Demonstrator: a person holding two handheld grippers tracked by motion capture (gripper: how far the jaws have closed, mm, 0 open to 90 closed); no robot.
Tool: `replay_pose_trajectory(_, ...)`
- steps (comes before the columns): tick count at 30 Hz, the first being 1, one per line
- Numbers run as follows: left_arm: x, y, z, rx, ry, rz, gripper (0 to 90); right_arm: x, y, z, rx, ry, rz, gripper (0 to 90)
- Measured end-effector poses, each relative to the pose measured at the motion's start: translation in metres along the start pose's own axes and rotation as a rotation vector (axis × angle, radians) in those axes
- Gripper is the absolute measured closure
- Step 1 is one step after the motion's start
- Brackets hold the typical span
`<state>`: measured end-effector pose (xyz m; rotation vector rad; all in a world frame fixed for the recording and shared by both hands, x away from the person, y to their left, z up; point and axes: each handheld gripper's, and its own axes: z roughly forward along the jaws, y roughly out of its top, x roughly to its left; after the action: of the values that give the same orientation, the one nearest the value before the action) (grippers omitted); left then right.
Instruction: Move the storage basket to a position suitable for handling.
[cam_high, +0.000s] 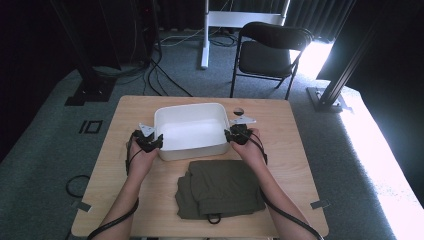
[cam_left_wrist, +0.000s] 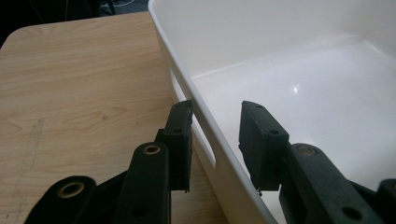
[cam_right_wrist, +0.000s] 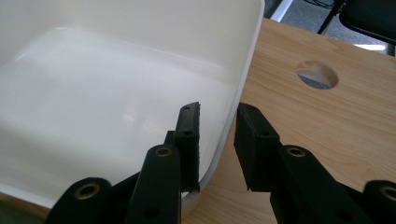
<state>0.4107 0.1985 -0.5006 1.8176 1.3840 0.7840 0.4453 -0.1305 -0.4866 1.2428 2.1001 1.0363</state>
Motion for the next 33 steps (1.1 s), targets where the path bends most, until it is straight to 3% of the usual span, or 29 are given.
replay_pose_trajectory(33, -0.068, 0.027, 0.036, -0.01, -0.096, 0.057, 68.7, -0.065, -0.031, -0.037, 0.006, -0.092, 0.135, 74.3)
